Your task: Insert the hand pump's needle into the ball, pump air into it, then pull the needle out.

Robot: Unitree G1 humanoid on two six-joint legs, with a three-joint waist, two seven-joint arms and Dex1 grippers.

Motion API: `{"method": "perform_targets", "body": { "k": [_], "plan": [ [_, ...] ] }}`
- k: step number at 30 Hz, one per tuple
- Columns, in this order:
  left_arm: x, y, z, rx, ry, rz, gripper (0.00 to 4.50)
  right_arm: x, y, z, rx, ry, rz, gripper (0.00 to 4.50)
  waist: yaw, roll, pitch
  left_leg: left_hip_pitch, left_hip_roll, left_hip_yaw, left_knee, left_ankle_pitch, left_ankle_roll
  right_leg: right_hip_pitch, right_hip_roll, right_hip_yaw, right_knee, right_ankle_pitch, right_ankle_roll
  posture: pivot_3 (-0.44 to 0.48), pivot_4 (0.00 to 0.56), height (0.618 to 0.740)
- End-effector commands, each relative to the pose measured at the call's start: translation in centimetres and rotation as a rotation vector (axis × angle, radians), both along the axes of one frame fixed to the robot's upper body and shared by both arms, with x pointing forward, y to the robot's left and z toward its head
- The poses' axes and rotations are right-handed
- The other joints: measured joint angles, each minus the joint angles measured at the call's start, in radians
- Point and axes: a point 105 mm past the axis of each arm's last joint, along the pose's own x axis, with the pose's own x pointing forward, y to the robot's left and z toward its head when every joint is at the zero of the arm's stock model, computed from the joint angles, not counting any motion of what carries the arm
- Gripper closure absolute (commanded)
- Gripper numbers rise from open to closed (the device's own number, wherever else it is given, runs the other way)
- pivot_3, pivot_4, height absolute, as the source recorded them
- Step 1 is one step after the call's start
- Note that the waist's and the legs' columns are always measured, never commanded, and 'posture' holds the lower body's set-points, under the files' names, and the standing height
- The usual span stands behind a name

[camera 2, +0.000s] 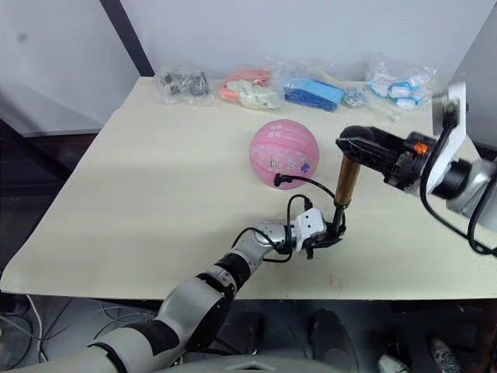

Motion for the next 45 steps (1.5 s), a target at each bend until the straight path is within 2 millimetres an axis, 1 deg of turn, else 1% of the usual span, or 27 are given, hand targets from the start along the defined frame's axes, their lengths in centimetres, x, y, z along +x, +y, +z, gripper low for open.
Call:
{"method": "perform_targets", "body": {
  "k": [1,2,3,7,11,16,17,19,21,23,25,27,29,32,34,36,42,45],
  "plan": [
    [-2.0,2.3,-4.6,0.151,0.131,-0.001,3.40,-0.1,0.4,-3.2,-0.059,0.052,-0.002,2.51,-0.002,0.001,0.000,0.001,0.000,0.000,0.000,0.000,0.000,0.001,0.000,0.000,0.000,0.000,0.000,0.000,0.150,0.740],
    [-1.9,2.4,-4.6,0.151,0.131,0.001,3.40,-0.1,0.5,-4.5,-0.066,0.077,-0.003,2.51,-0.002,0.000,-0.001,0.001,0.000,0.001,0.000,0.000,0.000,0.001,0.000,0.000,0.000,0.000,0.000,0.000,0.150,0.740],
    [-1.9,2.4,-4.6,0.151,0.131,0.003,3.40,-0.1,0.5,-5.4,-0.073,0.095,-0.006,2.51,-0.002,0.000,-0.001,0.005,0.000,0.000,0.000,0.000,0.000,0.004,0.002,0.000,0.000,-0.002,0.004,0.000,0.150,0.740],
    [-1.7,2.6,-4.6,0.152,0.132,0.012,3.40,0.2,0.6,-9.0,-0.122,0.140,-0.017,2.53,-0.003,-0.001,-0.001,0.012,0.001,0.001,-0.003,0.000,0.000,0.009,0.002,0.000,0.000,-0.003,0.004,0.000,0.150,0.740],
    [-1.7,2.6,-4.6,0.151,0.132,0.016,3.40,0.3,0.9,-13.0,-0.164,0.203,-0.034,2.53,-0.004,-0.005,-0.005,0.014,0.001,0.001,-0.004,0.000,0.000,0.010,0.004,0.001,0.000,-0.003,0.004,0.000,0.150,0.740],
    [-1.6,2.5,-4.4,0.144,0.131,0.026,3.40,0.4,1.1,-15.4,-0.180,0.246,-0.048,2.53,-0.004,-0.007,-0.010,0.015,0.002,0.001,-0.004,0.000,0.000,0.010,0.004,0.002,0.000,-0.003,0.004,0.000,0.150,0.740],
    [-1.6,2.5,-4.4,0.144,0.131,0.027,3.40,0.4,1.0,-15.6,-0.181,0.250,-0.052,2.53,-0.004,-0.007,-0.010,0.015,0.002,0.001,-0.004,0.000,0.000,0.010,0.004,0.002,0.000,-0.003,0.004,0.000,0.150,0.740],
    [-1.6,2.5,-4.4,0.144,0.131,0.028,3.40,0.5,0.8,-15.2,-0.166,0.242,-0.054,2.53,-0.005,-0.008,-0.012,0.015,0.002,0.001,-0.004,0.000,0.000,0.010,0.004,0.002,0.000,-0.003,0.004,0.000,0.150,0.740],
    [-1.5,2.5,-4.4,0.142,0.131,0.033,3.40,1.0,0.4,-13.0,-0.137,0.185,-0.068,2.53,-0.005,-0.009,-0.012,0.015,0.002,0.001,-0.004,0.000,0.000,0.010,0.004,0.002,0.000,-0.003,0.004,0.000,0.150,0.740],
    [-1.5,2.6,-4.5,0.143,0.132,0.034,3.40,1.5,-0.2,-8.7,-0.091,0.088,-0.079,2.53,-0.005,-0.008,-0.012,0.015,0.002,0.001,-0.004,0.000,0.000,0.010,0.004,0.002,0.000,-0.003,0.004,0.000,0.150,0.740],
    [-1.6,2.6,-4.6,0.145,0.132,0.034,3.40,1.3,-0.5,-5.0,-0.065,0.012,-0.064,2.53,-0.004,-0.003,-0.007,0.014,0.002,0.000,-0.004,0.000,0.000,0.010,0.004,0.003,0.000,-0.003,0.004,0.000,0.150,0.740],
    [-1.6,2.6,-4.6,0.145,0.132,0.035,3.40,0.9,-0.8,-2.3,-0.064,-0.031,-0.049,2.53,-0.003,0.000,-0.003,0.013,0.002,0.000,-0.003,0.000,0.000,0.009,0.002,0.003,0.000,-0.003,0.004,0.000,0.150,0.740],
    [-1.6,2.6,-4.6,0.144,0.132,0.033,3.40,0.3,-1.0,-0.2,-0.079,-0.056,-0.032,2.53,0.000,0.005,0.002,0.011,0.001,0.002,-0.003,0.000,0.000,0.008,0.001,0.002,0.000,-0.003,0.004,0.000,0.150,0.740],
    [-1.6,2.5,-4.5,0.145,0.130,0.030,3.40,-0.3,-1.2,1.8,-0.086,-0.072,-0.028,2.53,0.001,0.003,0.003,0.008,0.000,0.000,-0.003,0.000,0.000,0.007,0.001,0.001,-0.001,-0.002,0.003,0.000,0.150,0.740],
    [-1.7,2.4,-4.5,0.144,0.130,0.029,3.40,-0.7,-1.5,4.1,-0.080,-0.109,-0.036,2.53,0.001,0.003,0.004,0.007,0.000,0.000,-0.003,0.000,0.000,0.007,0.000,0.001,-0.001,-0.002,0.003,0.000,0.150,0.740],
    [-1.7,2.4,-4.6,0.144,0.131,0.027,3.40,-1.0,-1.5,5.6,-0.082,-0.136,-0.041,2.53,0.000,0.004,0.005,0.006,0.000,0.002,-0.002,0.000,0.000,0.006,-0.002,0.002,-0.001,-0.002,0.003,0.000,0.150,0.740],
    [-1.7,2.4,-4.6,0.144,0.133,0.024,3.40,-1.3,-1.5,8.5,-0.076,-0.187,-0.058,2.53,0.001,0.003,0.006,0.004,0.000,0.001,-0.002,0.000,0.000,0.004,-0.001,0.000,-0.001,-0.002,0.003,0.000,0.150,0.740],
    [-1.6,2.5,-4.5,0.144,0.133,0.025,3.40,-1.5,-1.3,9.2,-0.058,-0.195,-0.054,2.53,0.002,0.003,0.006,-0.003,0.000,0.001,0.000,0.000,0.000,-0.002,-0.001,0.001,-0.001,0.000,0.000,0.000,0.150,0.740]
  ]
}}
